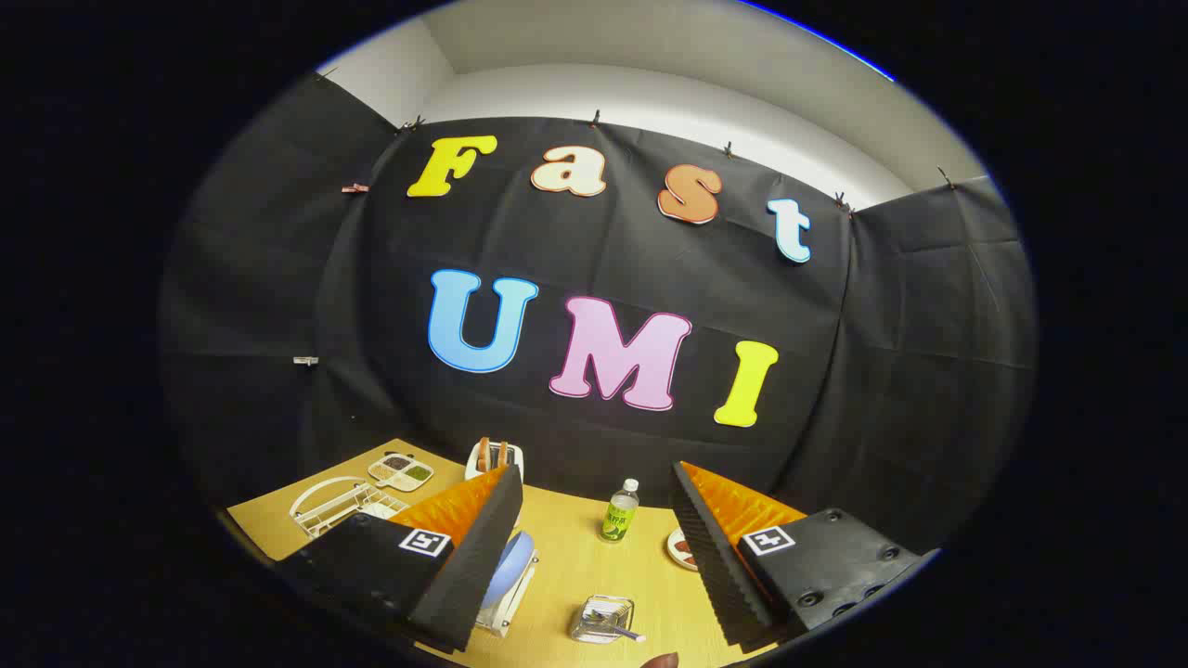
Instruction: Take the plate from the dish rack, then take the spoon from the basket and place it into the plate.
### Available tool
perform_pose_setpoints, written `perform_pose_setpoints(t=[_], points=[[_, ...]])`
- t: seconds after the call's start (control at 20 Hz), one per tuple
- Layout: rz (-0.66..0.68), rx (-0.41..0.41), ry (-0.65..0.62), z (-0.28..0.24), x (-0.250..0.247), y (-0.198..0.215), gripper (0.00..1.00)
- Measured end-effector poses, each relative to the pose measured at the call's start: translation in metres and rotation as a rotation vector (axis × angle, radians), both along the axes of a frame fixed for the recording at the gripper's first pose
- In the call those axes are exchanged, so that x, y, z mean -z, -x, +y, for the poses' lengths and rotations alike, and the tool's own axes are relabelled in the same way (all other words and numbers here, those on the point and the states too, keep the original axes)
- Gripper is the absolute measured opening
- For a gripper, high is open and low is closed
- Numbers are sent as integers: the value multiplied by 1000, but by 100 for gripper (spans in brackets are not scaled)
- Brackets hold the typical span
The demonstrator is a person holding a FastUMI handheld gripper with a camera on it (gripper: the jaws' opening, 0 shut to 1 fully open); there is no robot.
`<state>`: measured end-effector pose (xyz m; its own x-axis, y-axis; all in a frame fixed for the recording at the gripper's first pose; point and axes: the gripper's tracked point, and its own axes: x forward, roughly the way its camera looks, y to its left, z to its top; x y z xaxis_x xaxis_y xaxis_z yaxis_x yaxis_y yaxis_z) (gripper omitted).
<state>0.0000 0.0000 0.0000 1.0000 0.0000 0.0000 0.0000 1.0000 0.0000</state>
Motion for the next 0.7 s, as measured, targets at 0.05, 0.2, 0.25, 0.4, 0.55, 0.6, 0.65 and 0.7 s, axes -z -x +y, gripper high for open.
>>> perform_pose_setpoints(t=[0.05, 0.2, 0.25, 0.4, 0.55, 0.6, 0.65, 0.7], points=[[4, 2, 0, 0, 1, -1, 98], [14, 5, -4, 1, 3, -2, 98], [18, 5, -5, 2, 5, -2, 98], [30, 4, -9, 5, 8, -3, 98], [41, 0, -7, 8, 10, -2, 98], [42, 0, -4, 9, 10, -2, 98], [43, -1, -3, 9, 10, -2, 98], [44, -2, -2, 9, 9, -2, 98]])
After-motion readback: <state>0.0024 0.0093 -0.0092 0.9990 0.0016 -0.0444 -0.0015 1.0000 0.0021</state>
